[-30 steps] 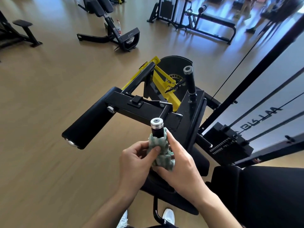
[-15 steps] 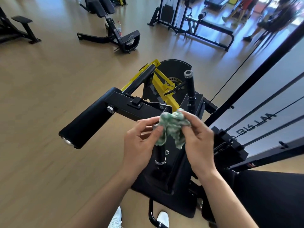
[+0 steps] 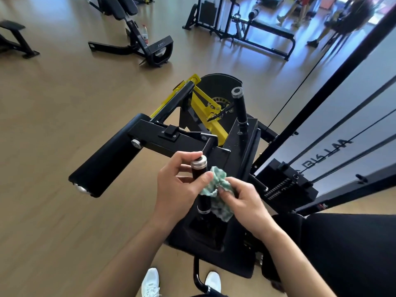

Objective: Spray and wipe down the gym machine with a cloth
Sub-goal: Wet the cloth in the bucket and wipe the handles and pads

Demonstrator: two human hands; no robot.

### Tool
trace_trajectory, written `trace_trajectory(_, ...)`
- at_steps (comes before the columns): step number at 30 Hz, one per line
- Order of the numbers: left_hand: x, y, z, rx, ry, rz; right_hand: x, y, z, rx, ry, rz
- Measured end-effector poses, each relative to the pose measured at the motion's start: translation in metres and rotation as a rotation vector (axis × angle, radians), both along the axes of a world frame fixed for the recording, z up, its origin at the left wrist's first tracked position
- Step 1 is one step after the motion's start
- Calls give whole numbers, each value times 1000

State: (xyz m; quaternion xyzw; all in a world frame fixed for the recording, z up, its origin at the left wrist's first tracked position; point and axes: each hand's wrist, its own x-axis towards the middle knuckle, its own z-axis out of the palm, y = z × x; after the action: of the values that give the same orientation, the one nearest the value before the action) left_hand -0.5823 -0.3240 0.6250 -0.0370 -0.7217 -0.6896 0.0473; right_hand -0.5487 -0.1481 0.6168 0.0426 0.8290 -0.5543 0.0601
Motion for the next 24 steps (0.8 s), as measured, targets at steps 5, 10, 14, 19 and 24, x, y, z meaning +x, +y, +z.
trace_trajectory(5,-3,-3,5,28,17,4,-13,-10,29,-219,180,-139)
trace_trajectory(10,-5,-5,6,64,30,-30,-6,-51,20,-385,180,-35)
trace_trajectory(14,-7,-4,5,76,37,-20,5,-37,-6,-302,86,-123)
trace_trajectory(19,-11,-5,4,75,66,-38,7,-8,-5,-243,-45,-57)
trace_trajectory(24,-11,-7,6,24,54,-46,-7,-35,26,-464,136,-44)
